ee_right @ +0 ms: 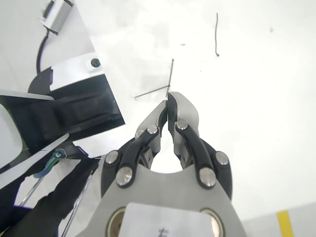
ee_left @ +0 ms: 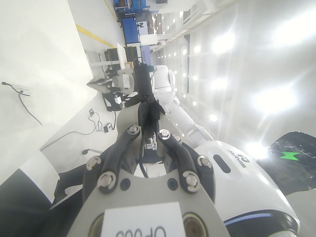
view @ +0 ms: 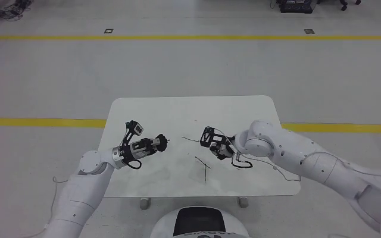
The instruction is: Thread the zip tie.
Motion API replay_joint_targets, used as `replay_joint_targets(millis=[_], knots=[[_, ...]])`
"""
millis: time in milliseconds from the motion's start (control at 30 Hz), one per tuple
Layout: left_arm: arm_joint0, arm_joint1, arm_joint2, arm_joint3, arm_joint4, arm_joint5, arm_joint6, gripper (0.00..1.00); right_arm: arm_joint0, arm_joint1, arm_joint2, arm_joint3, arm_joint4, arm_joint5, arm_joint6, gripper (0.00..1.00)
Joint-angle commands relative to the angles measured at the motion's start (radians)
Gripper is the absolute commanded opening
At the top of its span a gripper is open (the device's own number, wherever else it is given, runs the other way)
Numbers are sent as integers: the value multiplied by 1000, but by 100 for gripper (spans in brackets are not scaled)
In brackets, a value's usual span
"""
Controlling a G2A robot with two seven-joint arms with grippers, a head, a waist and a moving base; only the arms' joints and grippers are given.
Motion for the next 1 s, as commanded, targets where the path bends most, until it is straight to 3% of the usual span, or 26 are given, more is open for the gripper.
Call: replay_joint_targets(millis=[0, 167, 200, 267, 533, 700, 967], knots=[[0, 0, 0, 0, 0, 0, 0, 0, 29, -41, 0, 54, 30, 0, 56, 0], [0, 0, 0, 0, 0, 0, 0, 0, 51, -141, 0, 166, 36, 0, 126, 0], [0, 0, 0, 0, 0, 0, 0, 0, 48, -163, 0, 182, 28, 0, 135, 34], [0, 0, 0, 0, 0, 0, 0, 0, 48, -163, 0, 182, 28, 0, 135, 100], [0, 0, 0, 0, 0, 0, 0, 0, 48, -163, 0, 182, 28, 0, 135, 100], [0, 0, 0, 0, 0, 0, 0, 0, 18, -165, 7, 206, 22, 0, 115, 100], [0, 0, 0, 0, 0, 0, 0, 0, 13, -230, 0, 275, 40, 0, 119, 100]])
